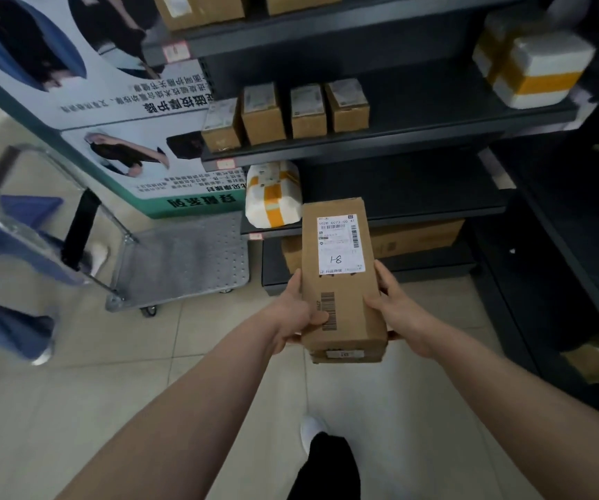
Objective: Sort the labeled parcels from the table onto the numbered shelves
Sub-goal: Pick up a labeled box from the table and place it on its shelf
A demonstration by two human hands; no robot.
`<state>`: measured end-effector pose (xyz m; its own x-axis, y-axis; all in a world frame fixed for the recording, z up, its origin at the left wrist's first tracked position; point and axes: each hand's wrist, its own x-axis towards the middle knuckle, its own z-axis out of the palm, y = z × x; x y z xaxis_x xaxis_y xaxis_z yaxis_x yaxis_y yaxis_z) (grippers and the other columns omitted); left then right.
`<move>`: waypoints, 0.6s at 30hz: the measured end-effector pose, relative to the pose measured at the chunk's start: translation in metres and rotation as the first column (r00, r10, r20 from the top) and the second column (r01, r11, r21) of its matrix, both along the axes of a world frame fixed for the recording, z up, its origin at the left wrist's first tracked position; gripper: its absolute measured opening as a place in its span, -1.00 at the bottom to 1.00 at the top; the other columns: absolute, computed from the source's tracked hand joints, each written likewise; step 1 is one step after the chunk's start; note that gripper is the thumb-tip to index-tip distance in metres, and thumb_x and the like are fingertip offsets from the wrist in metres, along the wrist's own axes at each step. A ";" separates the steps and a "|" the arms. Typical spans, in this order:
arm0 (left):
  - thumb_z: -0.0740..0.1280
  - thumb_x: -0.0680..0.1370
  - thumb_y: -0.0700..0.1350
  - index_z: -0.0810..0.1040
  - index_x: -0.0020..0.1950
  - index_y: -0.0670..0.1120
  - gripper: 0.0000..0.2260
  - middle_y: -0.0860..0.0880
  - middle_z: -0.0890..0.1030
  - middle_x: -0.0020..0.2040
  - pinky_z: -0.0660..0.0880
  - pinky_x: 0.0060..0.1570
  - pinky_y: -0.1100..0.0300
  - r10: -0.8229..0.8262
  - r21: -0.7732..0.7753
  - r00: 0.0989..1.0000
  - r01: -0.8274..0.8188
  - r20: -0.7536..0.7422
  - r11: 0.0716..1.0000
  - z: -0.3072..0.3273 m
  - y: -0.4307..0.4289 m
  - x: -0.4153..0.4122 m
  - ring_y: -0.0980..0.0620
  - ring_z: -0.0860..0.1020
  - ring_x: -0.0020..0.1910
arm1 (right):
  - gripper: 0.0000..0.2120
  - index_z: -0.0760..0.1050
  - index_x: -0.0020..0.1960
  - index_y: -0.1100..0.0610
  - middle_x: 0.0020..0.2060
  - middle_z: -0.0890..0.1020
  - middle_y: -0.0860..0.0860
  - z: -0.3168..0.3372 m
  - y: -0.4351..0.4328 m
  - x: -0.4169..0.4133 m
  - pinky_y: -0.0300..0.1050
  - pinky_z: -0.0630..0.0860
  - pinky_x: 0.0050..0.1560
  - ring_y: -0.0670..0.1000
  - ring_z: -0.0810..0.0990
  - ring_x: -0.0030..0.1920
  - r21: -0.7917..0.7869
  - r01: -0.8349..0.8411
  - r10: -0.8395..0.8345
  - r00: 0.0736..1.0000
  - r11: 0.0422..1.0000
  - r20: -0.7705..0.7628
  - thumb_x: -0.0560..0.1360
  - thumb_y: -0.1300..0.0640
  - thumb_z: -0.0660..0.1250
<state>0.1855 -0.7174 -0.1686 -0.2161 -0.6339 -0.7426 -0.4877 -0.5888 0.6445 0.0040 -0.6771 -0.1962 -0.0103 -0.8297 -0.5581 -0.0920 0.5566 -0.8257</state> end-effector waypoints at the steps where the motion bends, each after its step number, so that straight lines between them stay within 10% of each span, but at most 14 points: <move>1: 0.35 0.53 -0.32 -0.05 0.55 0.27 -0.15 -0.06 0.57 0.23 0.50 0.21 -0.15 -0.001 0.009 1.000 0.001 -0.003 1.000 -0.006 -0.018 0.003 -0.12 0.55 0.19 | -0.43 -0.01 0.48 -0.36 0.10 0.45 -0.21 -0.006 -0.017 0.003 -0.04 0.51 -0.16 -0.12 0.48 0.01 0.012 0.008 -0.008 1.000 1.000 0.000 0.63 0.02 0.18; 18: 0.30 0.56 -0.33 0.17 0.46 0.22 -0.36 0.05 0.56 0.20 0.47 -0.22 0.27 0.136 -0.048 0.986 -0.141 -0.097 0.989 -0.156 -0.266 -0.047 0.00 0.56 0.10 | -0.41 0.00 0.52 -0.28 0.25 0.38 -0.22 -0.145 -0.278 -0.035 -0.07 0.48 0.17 -0.09 0.48 0.14 0.016 0.088 -0.087 0.996 0.996 -0.023 0.64 0.11 0.17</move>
<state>0.1388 -0.9834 -0.3247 -0.1898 -0.7018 -0.6866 -0.3400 -0.6091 0.7165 -0.0313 -0.9552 -0.3413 -0.0953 -0.8156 -0.5707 -0.0607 0.5770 -0.8145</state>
